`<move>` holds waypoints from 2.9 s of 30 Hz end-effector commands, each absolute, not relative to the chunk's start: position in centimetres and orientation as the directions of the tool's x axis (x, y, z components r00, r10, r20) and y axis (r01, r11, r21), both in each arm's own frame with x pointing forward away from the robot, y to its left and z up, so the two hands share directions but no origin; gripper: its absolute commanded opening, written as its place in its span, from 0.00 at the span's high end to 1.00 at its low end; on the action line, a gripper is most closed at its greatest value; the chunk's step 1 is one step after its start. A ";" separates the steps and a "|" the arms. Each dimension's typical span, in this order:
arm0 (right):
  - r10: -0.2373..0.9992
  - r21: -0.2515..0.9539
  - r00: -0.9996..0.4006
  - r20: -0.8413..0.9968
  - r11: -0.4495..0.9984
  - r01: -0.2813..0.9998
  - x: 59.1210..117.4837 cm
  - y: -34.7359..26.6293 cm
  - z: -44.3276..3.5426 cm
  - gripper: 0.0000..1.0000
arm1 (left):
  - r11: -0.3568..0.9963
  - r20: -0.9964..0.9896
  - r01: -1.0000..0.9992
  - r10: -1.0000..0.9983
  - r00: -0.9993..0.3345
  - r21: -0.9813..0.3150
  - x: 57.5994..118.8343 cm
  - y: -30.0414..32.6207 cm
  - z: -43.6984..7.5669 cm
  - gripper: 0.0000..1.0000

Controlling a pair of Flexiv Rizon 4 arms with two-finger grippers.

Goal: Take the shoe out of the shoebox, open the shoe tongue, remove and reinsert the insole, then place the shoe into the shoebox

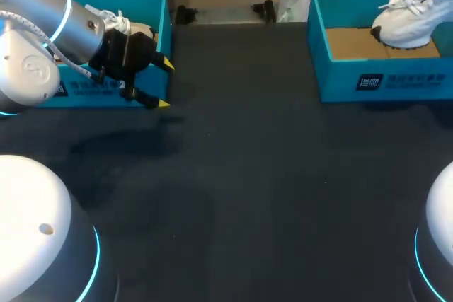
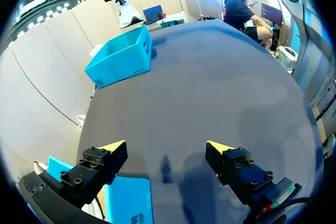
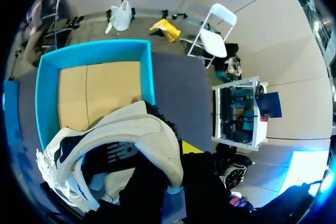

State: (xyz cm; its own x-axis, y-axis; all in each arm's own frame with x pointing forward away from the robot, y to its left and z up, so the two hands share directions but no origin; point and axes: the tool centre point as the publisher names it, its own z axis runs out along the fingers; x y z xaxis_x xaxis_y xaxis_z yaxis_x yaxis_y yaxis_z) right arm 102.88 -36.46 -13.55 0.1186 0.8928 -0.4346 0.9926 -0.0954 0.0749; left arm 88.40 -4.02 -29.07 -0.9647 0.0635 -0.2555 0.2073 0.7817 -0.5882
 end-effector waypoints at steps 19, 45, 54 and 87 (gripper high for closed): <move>0.838 0.147 0.424 -0.343 -0.399 0.905 103.4 -35.0 -14.1 1.00 | 0.784 -0.255 0.207 0.065 -0.965 -0.585 88.5 -4.1 -29.1 0.00; 0.845 0.154 0.424 -0.326 -0.395 0.905 107.2 -33.5 -18.9 1.00 | 0.784 -0.255 0.207 0.065 -0.965 -0.585 88.5 -4.1 -29.1 0.00; 0.854 0.147 0.419 -0.308 -0.392 0.908 107.8 -33.9 -21.2 1.00 | 0.784 -0.255 0.207 0.065 -0.965 -0.585 88.5 -4.1 -29.1 0.00; 0.846 0.149 0.431 -0.313 -0.404 0.902 105.2 -34.3 -26.8 1.00 | 0.784 -0.255 0.207 0.065 -0.965 -0.585 88.5 -4.1 -29.1 0.00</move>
State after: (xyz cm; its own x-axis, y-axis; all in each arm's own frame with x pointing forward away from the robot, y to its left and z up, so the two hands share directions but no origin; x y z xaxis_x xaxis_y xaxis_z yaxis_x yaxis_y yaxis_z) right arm 105.80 -34.37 -26.90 0.4286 0.8459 -0.3174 0.9034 -0.4046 0.1418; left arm 88.40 -4.02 -29.07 -0.9647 0.0636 -0.2556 0.2073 0.7817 -0.5881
